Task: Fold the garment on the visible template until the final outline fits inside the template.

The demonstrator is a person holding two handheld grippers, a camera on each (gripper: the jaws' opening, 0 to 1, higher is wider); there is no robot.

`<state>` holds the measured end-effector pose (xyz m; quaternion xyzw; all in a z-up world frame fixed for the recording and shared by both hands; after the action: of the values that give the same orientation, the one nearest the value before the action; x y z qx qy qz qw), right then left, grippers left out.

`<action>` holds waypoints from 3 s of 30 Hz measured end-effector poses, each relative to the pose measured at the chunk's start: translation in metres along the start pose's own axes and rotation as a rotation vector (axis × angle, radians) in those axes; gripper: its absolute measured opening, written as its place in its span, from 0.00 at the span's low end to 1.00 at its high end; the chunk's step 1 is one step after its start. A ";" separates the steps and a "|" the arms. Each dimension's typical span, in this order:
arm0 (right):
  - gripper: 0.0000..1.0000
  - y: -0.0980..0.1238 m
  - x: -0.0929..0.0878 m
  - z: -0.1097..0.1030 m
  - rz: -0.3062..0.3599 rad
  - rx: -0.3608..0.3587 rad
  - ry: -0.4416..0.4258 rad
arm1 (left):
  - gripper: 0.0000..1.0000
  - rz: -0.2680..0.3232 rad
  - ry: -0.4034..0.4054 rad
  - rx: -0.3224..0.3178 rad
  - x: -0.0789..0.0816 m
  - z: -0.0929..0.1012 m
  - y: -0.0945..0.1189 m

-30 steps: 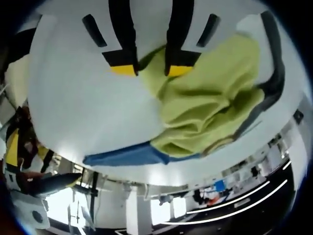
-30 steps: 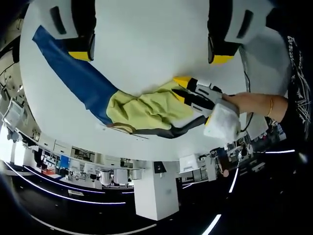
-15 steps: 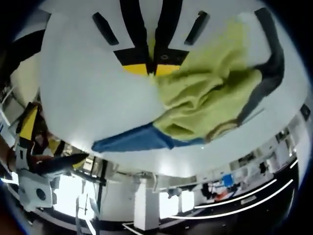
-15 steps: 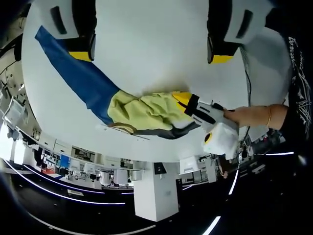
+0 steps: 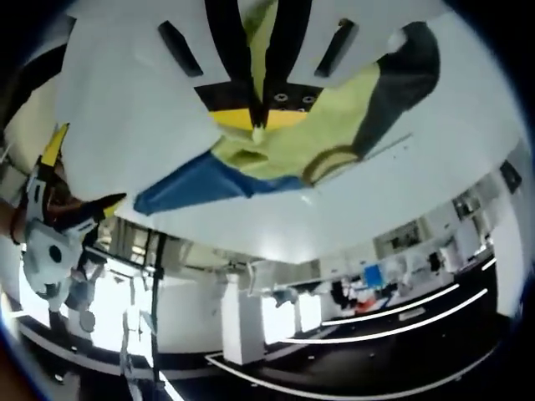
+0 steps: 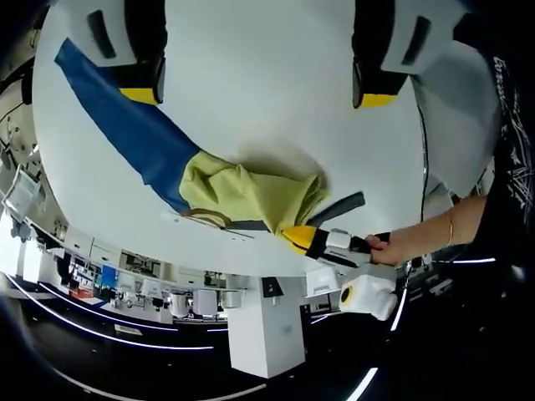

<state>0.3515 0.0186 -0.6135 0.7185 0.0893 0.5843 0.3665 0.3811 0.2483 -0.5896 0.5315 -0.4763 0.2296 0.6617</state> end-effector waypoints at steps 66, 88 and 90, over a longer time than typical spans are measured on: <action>0.56 -0.099 0.040 -0.060 0.046 0.182 0.050 | 0.00 -0.141 0.184 0.169 -0.091 -0.094 -0.031; 0.43 -0.160 0.058 -0.088 0.067 0.227 0.080 | 0.00 -0.133 0.197 0.153 -0.095 -0.097 -0.033; 0.41 -0.165 0.058 -0.090 0.069 0.223 0.080 | 0.00 -0.131 0.202 0.153 -0.096 -0.097 -0.034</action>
<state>0.3371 0.2062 -0.6685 0.7336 0.1437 0.6112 0.2601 0.4039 0.3464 -0.6877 0.5844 -0.3529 0.2740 0.6774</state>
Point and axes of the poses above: the point that each gripper's makers call its tool centre point, and the gripper's own axes: y roughly backward along the fingers, z roughly to its right, x roughly out of its top, the point moved 4 cm from there along y, roughly backward along the fingers, and after that the axes turned 3 degrees about -x, right-handed, at the moved point
